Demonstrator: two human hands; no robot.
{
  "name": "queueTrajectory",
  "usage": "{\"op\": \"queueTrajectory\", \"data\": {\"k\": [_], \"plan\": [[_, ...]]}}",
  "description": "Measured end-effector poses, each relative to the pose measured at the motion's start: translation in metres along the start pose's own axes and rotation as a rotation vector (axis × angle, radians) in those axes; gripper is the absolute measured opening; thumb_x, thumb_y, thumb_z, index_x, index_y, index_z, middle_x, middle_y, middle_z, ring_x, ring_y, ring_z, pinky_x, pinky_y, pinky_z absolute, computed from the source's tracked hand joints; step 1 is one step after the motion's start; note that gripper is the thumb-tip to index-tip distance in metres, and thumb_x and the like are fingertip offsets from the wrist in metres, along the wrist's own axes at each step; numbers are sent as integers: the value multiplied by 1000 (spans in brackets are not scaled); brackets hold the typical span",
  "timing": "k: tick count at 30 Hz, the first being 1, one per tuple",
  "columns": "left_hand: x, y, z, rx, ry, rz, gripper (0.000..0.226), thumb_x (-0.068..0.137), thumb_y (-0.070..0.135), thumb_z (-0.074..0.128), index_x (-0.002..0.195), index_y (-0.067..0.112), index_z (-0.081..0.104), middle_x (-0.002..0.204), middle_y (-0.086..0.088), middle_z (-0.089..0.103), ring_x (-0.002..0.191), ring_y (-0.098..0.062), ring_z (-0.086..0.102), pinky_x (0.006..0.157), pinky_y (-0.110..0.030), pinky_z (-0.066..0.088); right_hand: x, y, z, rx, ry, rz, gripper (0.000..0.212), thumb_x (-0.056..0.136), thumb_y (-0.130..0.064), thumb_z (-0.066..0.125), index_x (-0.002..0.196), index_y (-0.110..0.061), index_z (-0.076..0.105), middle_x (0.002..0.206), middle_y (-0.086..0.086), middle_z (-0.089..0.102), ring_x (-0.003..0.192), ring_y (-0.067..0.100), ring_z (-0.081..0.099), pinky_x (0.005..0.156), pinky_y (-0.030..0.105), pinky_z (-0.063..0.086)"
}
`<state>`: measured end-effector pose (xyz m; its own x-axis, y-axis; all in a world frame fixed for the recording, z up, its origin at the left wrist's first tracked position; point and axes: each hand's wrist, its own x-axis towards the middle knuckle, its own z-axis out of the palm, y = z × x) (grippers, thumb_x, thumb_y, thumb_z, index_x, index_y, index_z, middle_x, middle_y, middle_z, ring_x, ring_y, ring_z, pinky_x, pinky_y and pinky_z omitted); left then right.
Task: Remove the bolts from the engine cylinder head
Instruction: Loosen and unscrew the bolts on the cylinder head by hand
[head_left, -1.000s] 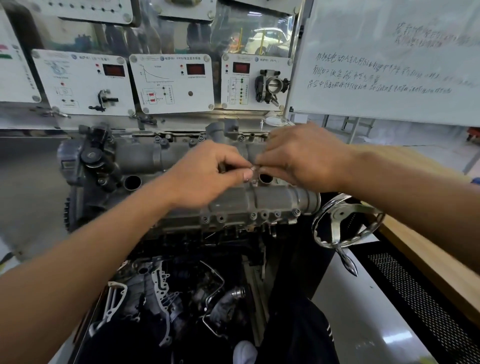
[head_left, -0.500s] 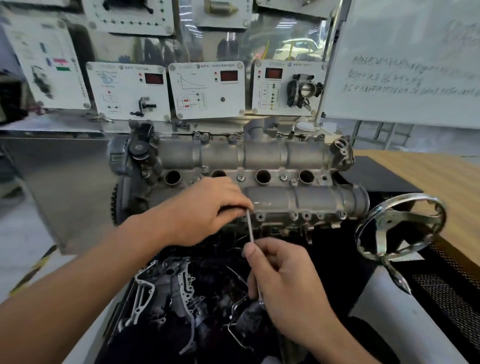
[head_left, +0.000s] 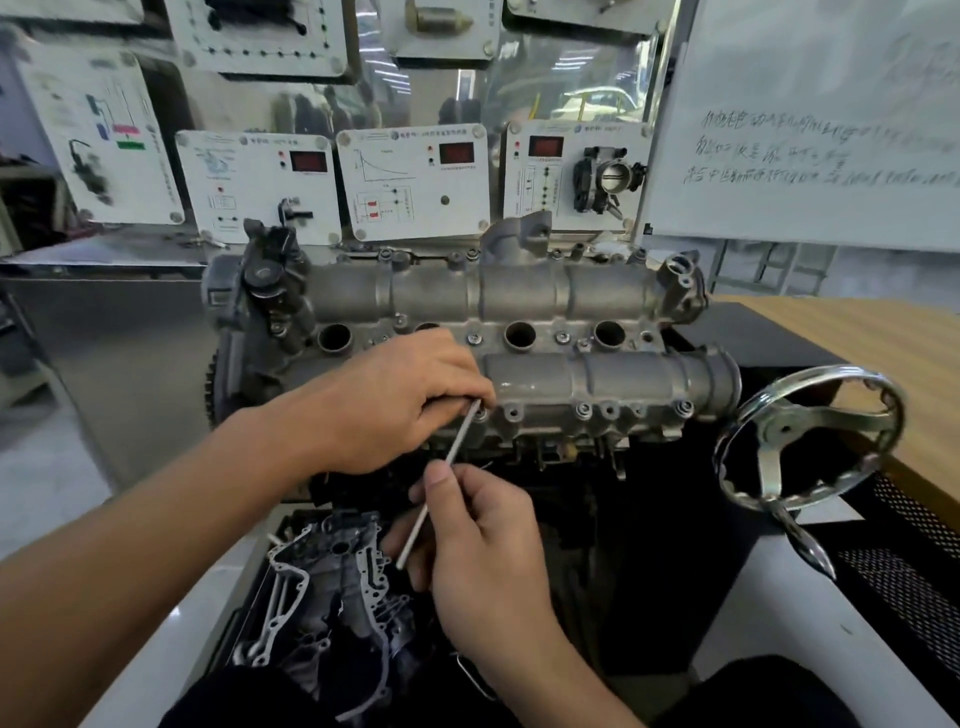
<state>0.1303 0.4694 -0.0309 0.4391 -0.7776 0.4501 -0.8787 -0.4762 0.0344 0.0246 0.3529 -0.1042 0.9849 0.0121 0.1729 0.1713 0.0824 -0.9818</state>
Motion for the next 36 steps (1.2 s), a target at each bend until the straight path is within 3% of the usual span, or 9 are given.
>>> {"op": "queueTrajectory", "data": {"k": [6, 14, 21, 25, 27, 29, 32, 34, 36], "plan": [[0, 7, -3, 38, -31, -5, 20, 97, 9, 59, 107, 17, 74, 97, 3, 68, 94, -13, 52, 86, -27, 40, 3, -4, 23, 154, 34, 34, 33, 107, -29, 37, 85, -12, 55, 63, 3, 70, 42, 10, 50, 42, 20, 41], [7, 7, -13, 74, -152, 27, 24, 100, 10, 54, 114, 17, 72, 100, 5, 68, 91, 0, 38, 83, -10, 28, 11, 8, 49, 301, 162, -38, 36, 107, -32, 33, 85, -13, 54, 62, 2, 69, 45, 10, 49, 47, 25, 42], [13, 2, -18, 147, -236, 88, 26, 101, 11, 50, 116, 16, 71, 100, 9, 65, 93, -2, 41, 85, -25, 39, 20, 15, 64, 423, 234, -103, 37, 108, -29, 32, 79, -14, 50, 57, 1, 64, 44, 10, 47, 46, 22, 39], [20, 5, -25, 177, -324, 37, 28, 102, 14, 50, 118, 21, 71, 102, 10, 66, 96, -8, 55, 85, -28, 46, 25, 14, 76, 490, 285, -148, 38, 108, -28, 32, 79, -13, 52, 58, 3, 63, 45, 10, 47, 47, 21, 40], [24, 4, -34, 49, -365, -104, 26, 99, 18, 55, 114, 31, 73, 97, 17, 70, 90, -4, 63, 84, -28, 50, 29, 12, 82, 532, 320, -151, 37, 108, -26, 33, 79, -9, 51, 56, 1, 62, 43, 8, 47, 45, 19, 40], [28, -1, -41, -116, -414, -234, 21, 98, 33, 57, 110, 36, 74, 94, 9, 76, 88, -17, 70, 85, -37, 55, 35, 8, 88, 571, 352, -147, 37, 107, -26, 33, 79, -10, 50, 55, 1, 62, 43, 10, 47, 45, 19, 40], [27, -5, -43, -212, -416, -272, 39, 86, 64, 52, 99, 37, 76, 83, -3, 76, 79, -32, 70, 80, -34, 56, 41, 5, 95, 595, 389, -155, 37, 107, -27, 35, 78, -12, 51, 58, 5, 62, 47, 15, 47, 49, 26, 42], [24, -4, -37, -240, -359, -262, 39, 82, 67, 53, 89, 36, 76, 72, -3, 74, 63, -34, 65, 65, -26, 54, 42, 7, 97, 591, 387, -164, 38, 107, -27, 34, 78, -10, 52, 59, 5, 61, 48, 15, 47, 50, 28, 41], [24, -5, -32, -275, -315, -276, 38, 80, 67, 55, 85, 36, 77, 74, -6, 75, 60, -33, 64, 63, -28, 54, 42, 10, 95, 571, 376, -174, 38, 107, -27, 34, 78, -11, 53, 59, 4, 62, 47, 14, 47, 49, 26, 41]]}}
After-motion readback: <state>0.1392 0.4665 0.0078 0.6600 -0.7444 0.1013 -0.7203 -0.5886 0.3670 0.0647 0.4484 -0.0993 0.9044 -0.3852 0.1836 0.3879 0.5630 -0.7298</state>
